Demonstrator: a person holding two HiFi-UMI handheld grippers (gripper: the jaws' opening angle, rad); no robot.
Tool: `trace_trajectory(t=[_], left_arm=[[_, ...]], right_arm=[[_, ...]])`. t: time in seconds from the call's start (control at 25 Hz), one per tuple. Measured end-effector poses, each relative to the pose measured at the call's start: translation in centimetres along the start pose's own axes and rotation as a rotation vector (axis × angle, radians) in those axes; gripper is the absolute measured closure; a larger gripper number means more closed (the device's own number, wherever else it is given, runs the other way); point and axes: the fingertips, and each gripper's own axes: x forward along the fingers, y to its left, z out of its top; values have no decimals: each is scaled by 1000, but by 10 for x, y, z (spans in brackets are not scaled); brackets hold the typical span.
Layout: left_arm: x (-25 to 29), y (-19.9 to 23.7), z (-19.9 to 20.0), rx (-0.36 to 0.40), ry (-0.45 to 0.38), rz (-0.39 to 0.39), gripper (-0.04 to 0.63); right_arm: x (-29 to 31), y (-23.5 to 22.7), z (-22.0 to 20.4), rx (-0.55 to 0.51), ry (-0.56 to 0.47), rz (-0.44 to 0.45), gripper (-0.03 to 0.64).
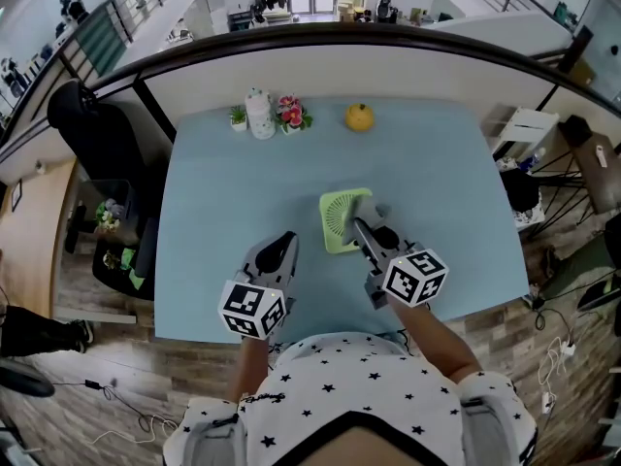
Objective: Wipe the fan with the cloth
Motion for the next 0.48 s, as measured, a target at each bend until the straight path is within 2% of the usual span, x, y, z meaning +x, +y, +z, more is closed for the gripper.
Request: trace_trajectory(t=[0.48], left_arm=[[-3,3,-4,-9,3,5,555]], right_arm=[[0,7,2,-13,-6,8,569]])
